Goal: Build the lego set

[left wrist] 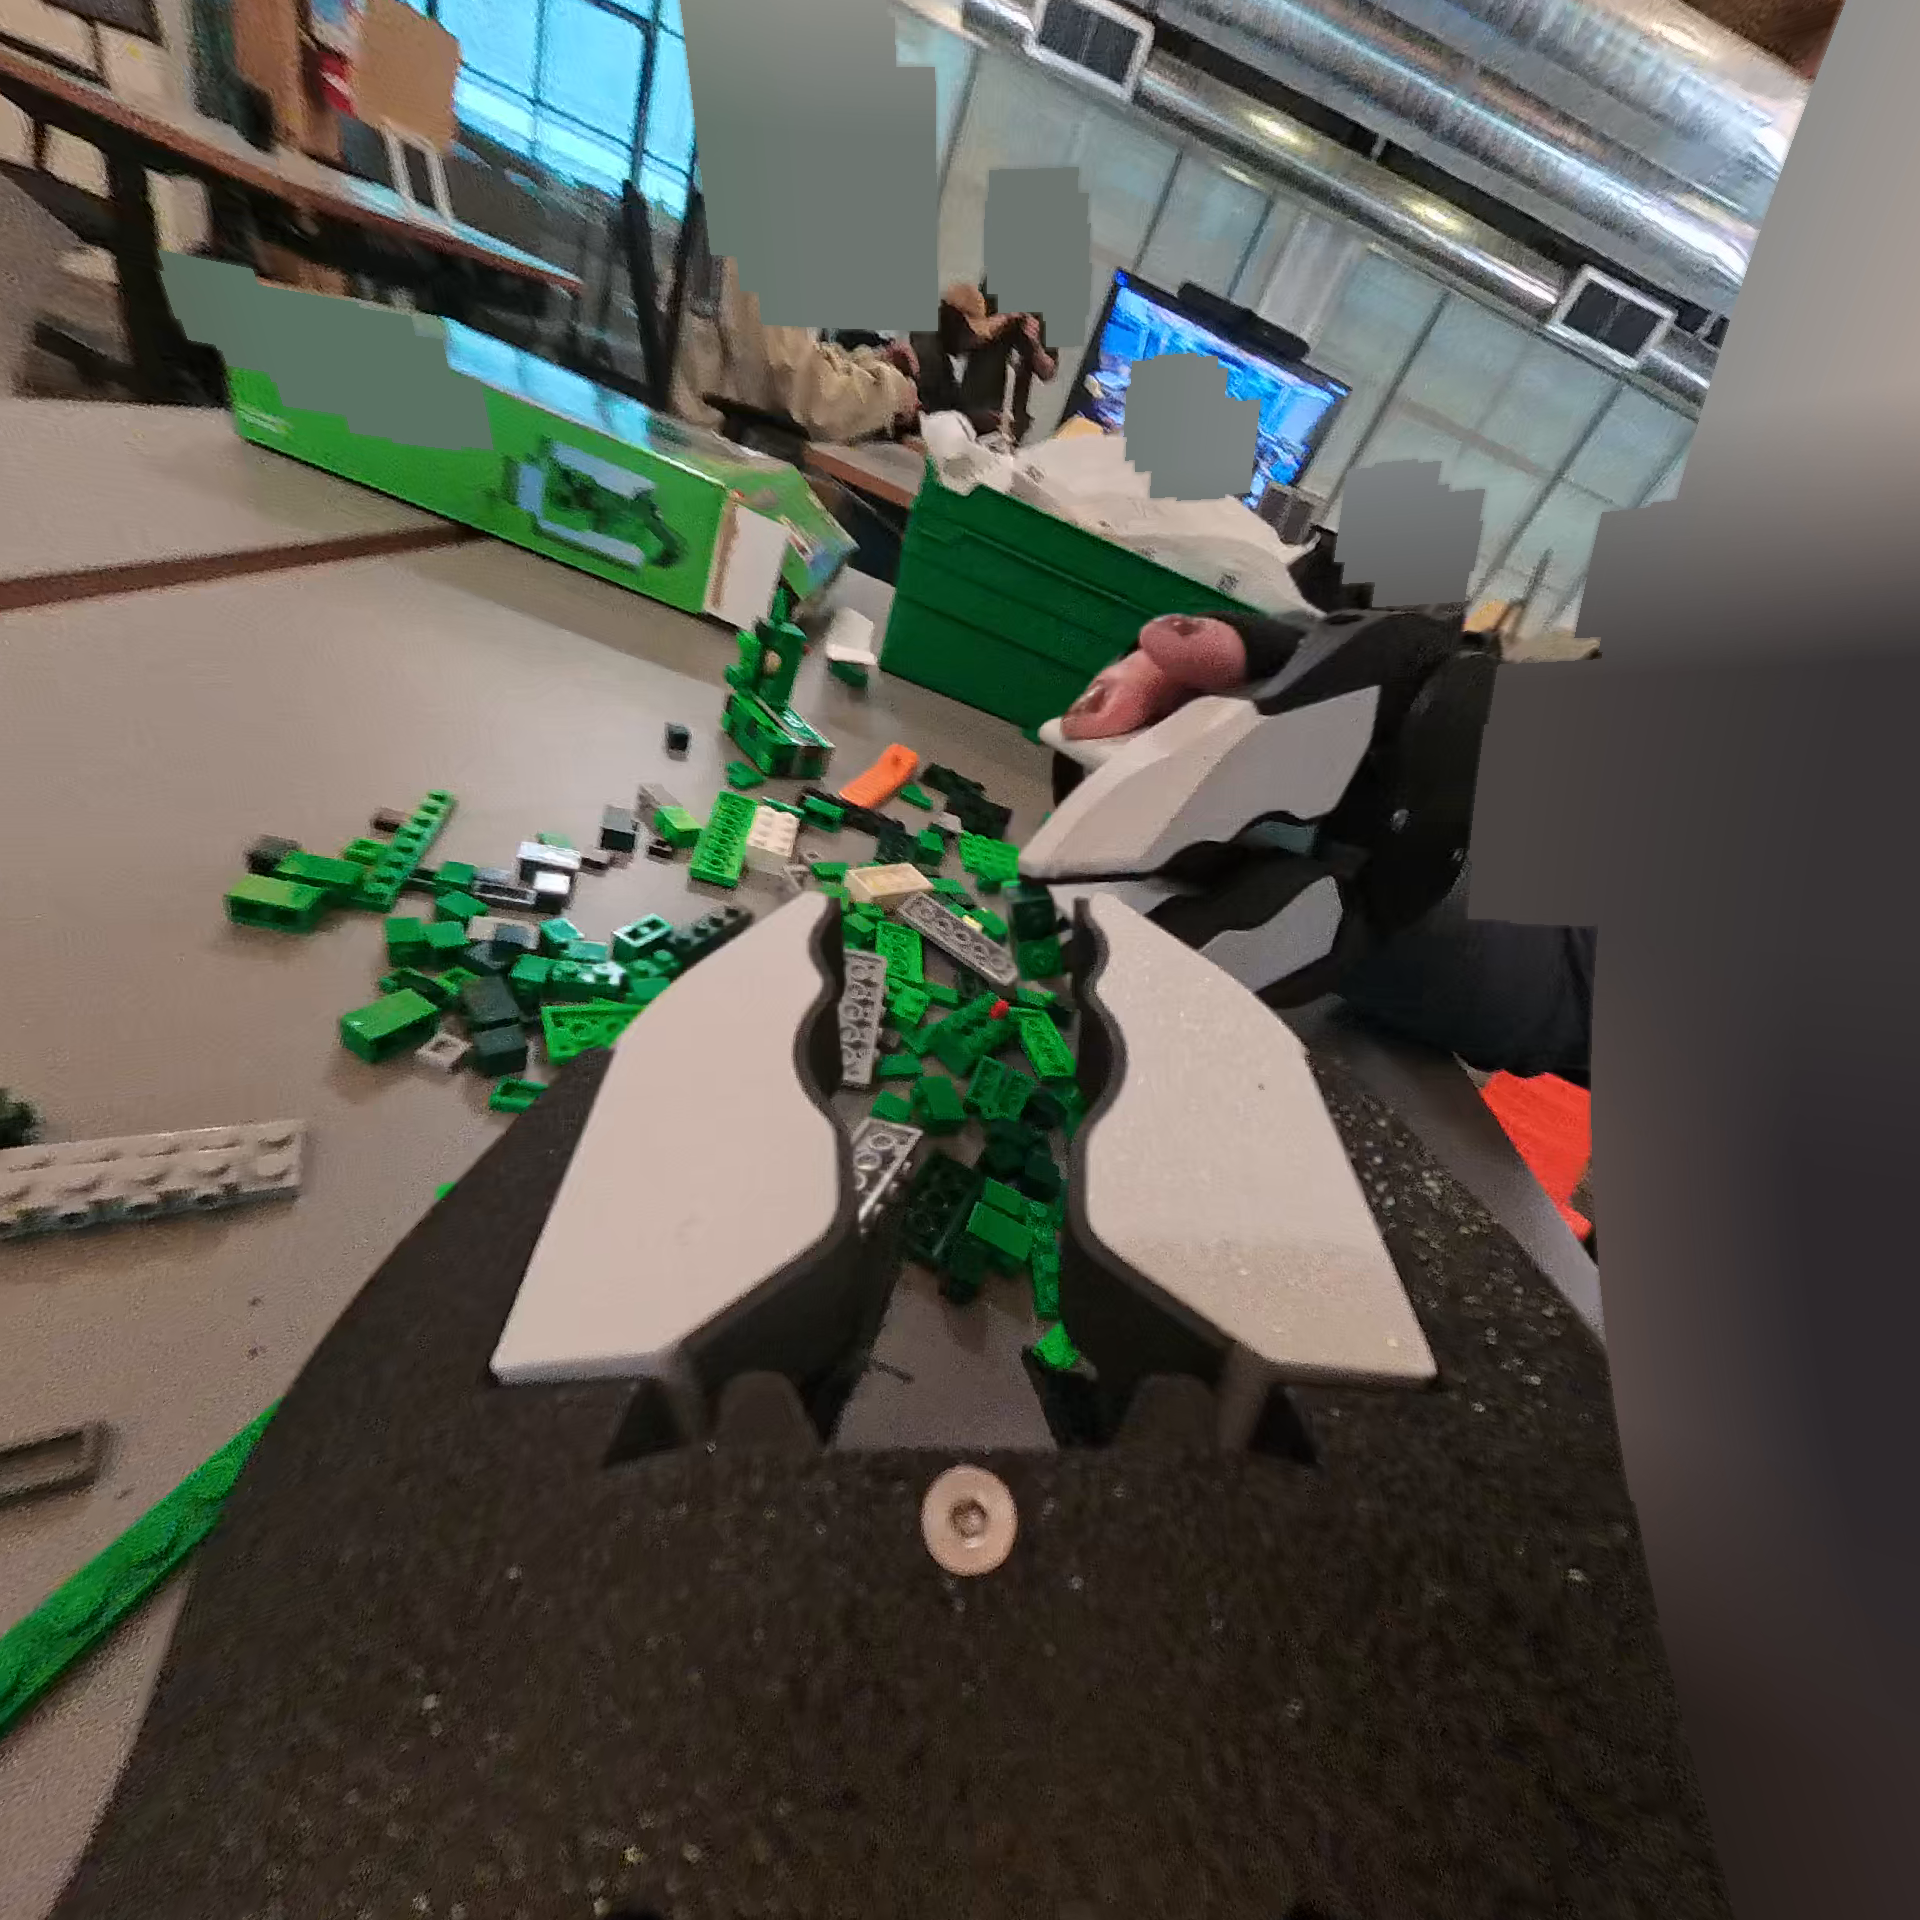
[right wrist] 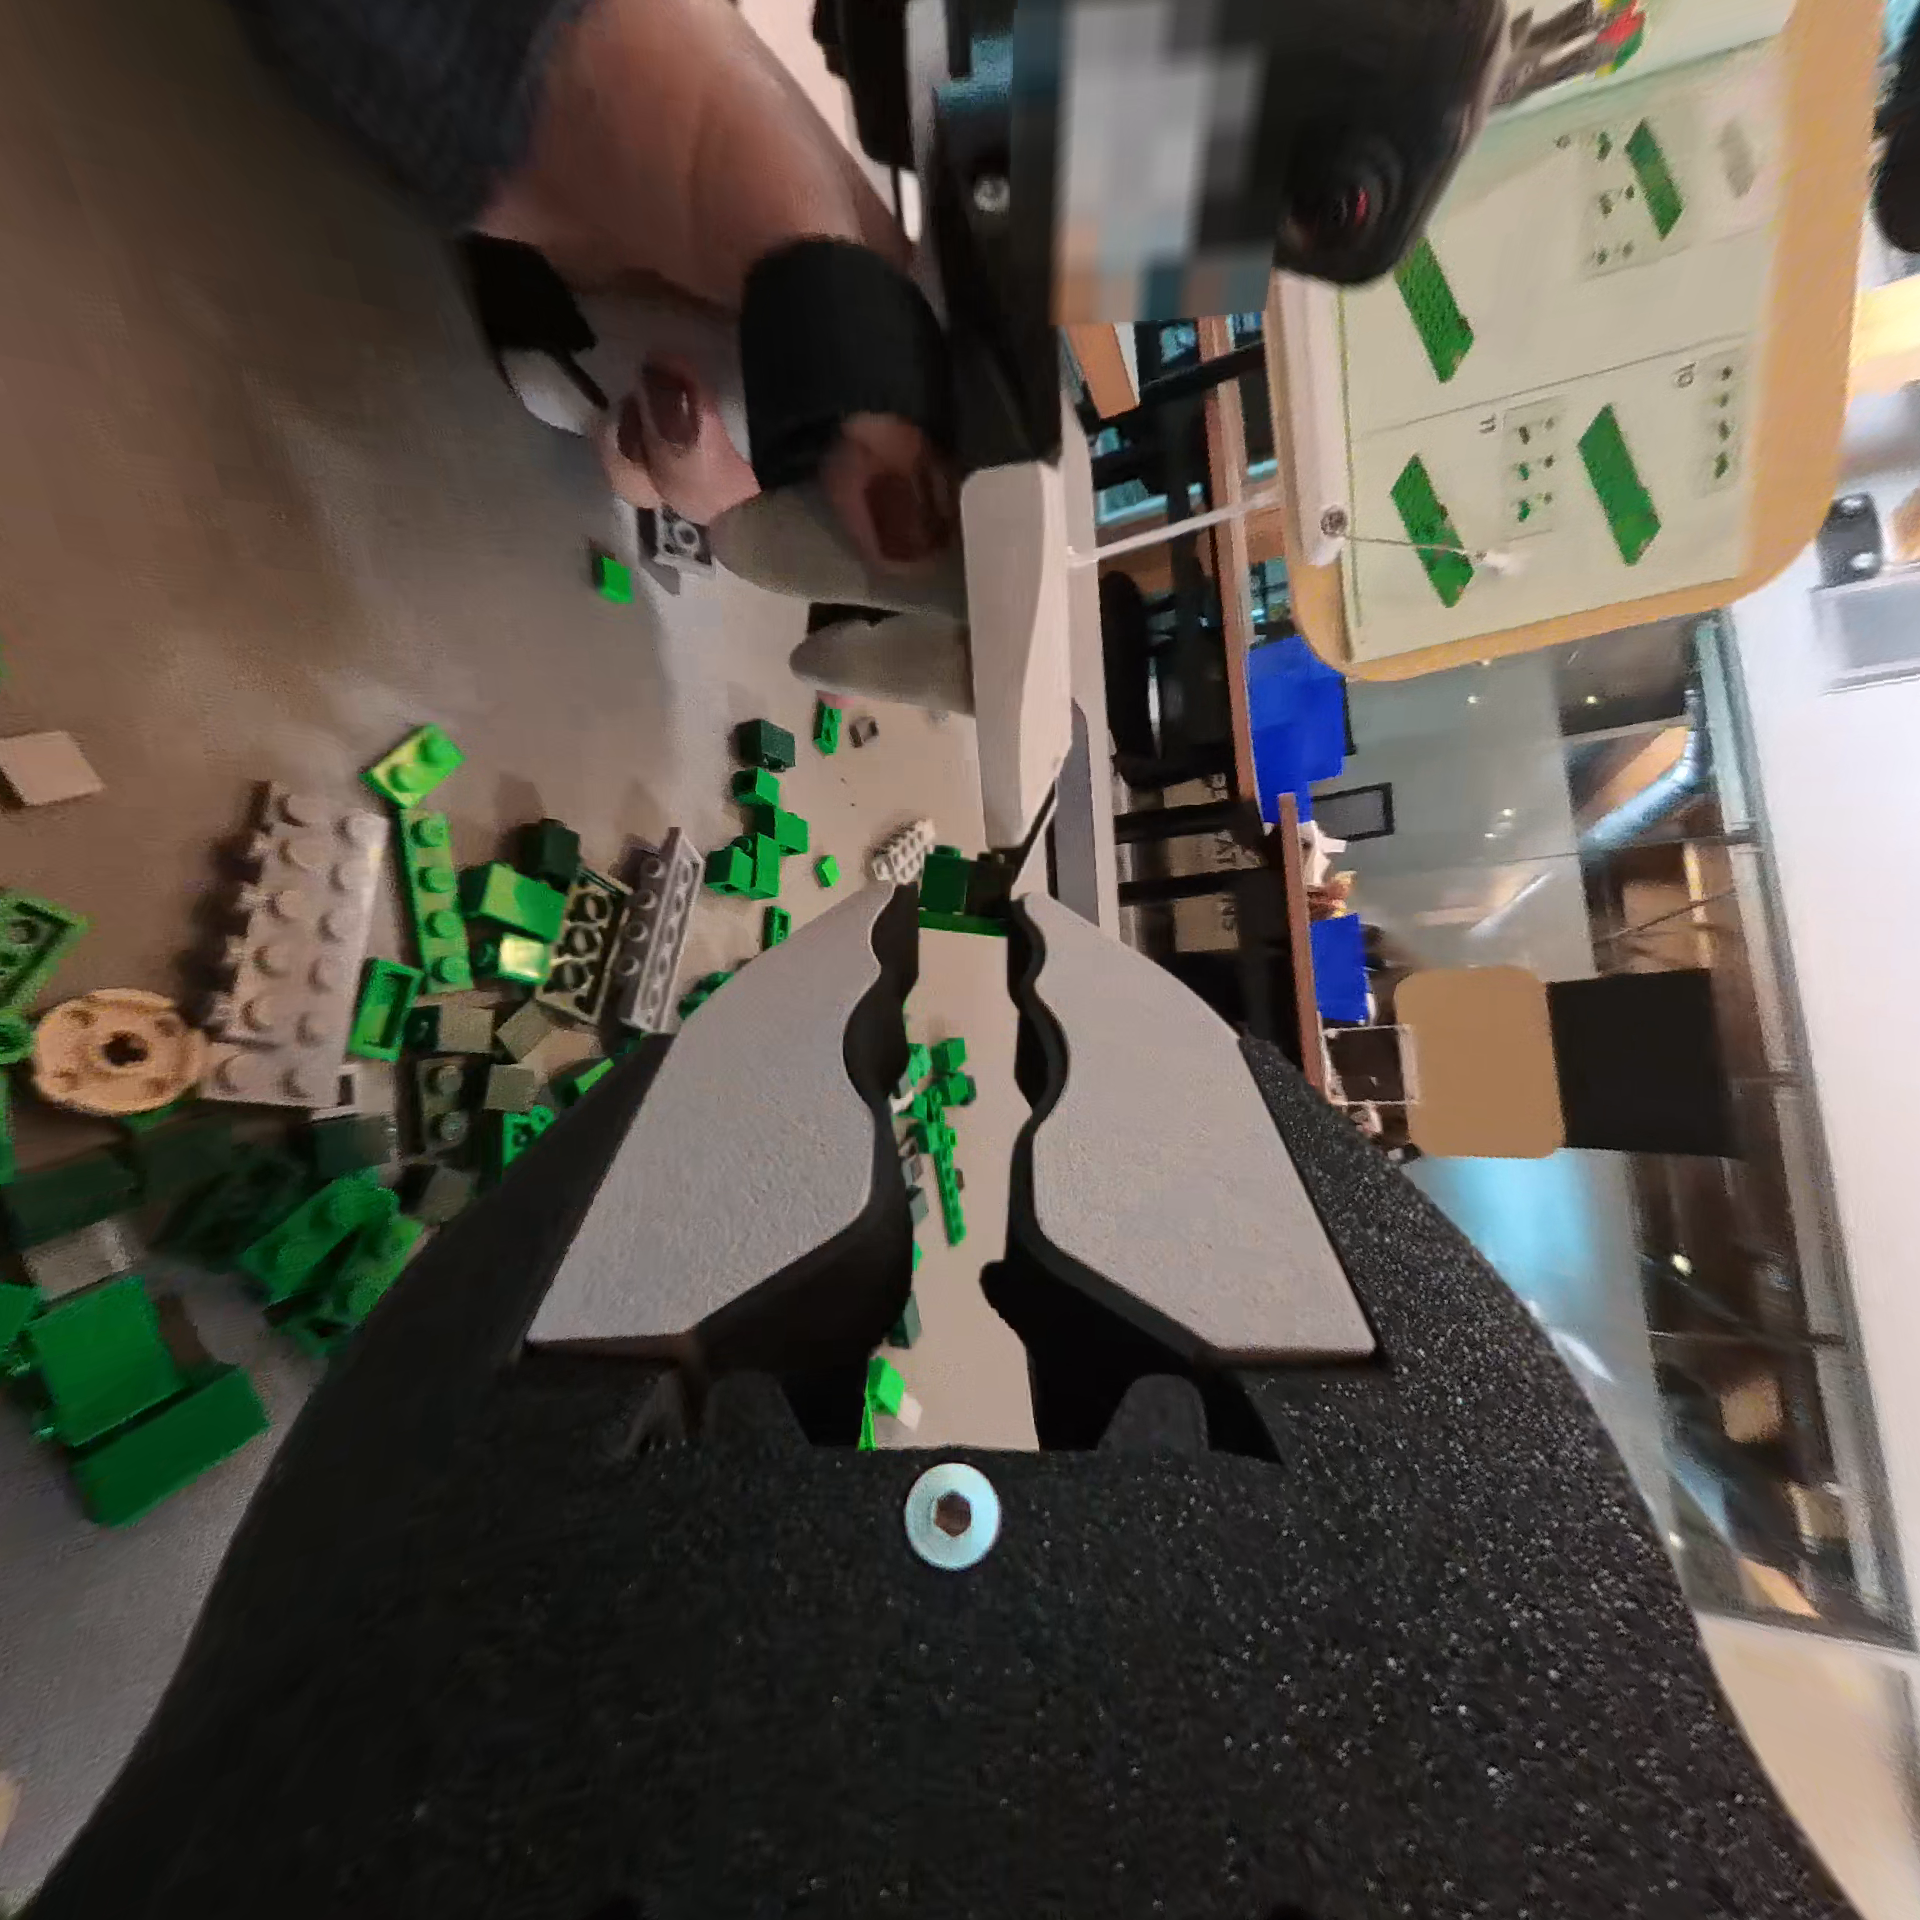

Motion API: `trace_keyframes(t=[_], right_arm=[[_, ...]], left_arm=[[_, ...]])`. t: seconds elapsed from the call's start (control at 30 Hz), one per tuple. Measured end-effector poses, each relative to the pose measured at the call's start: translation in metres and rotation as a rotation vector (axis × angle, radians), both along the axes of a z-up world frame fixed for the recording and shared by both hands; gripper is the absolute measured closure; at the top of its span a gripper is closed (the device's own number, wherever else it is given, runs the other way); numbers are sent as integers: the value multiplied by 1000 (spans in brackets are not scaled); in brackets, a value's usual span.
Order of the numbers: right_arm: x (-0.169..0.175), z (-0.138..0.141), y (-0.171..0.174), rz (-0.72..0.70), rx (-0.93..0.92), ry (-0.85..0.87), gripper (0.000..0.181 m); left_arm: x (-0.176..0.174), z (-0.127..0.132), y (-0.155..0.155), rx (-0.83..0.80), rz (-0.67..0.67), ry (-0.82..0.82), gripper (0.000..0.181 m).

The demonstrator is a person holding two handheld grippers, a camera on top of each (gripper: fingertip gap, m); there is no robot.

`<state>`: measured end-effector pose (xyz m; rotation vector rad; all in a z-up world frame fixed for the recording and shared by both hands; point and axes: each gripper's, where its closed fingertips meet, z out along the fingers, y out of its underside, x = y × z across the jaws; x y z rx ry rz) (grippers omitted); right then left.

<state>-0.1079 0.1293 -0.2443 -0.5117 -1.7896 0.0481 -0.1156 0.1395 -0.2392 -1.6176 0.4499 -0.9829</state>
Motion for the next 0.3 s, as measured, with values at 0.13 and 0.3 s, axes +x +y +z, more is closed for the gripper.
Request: trace_keyframes(t=[0.13,0.3], right_arm=[[2,-1,-3,-31,71,2,165],[1,-4,-7,-37,192,-24,165]], left_arm=[[14,-5,-9,-2,-90,63,156],[24,-11,-16,-28,-173,100,173]])
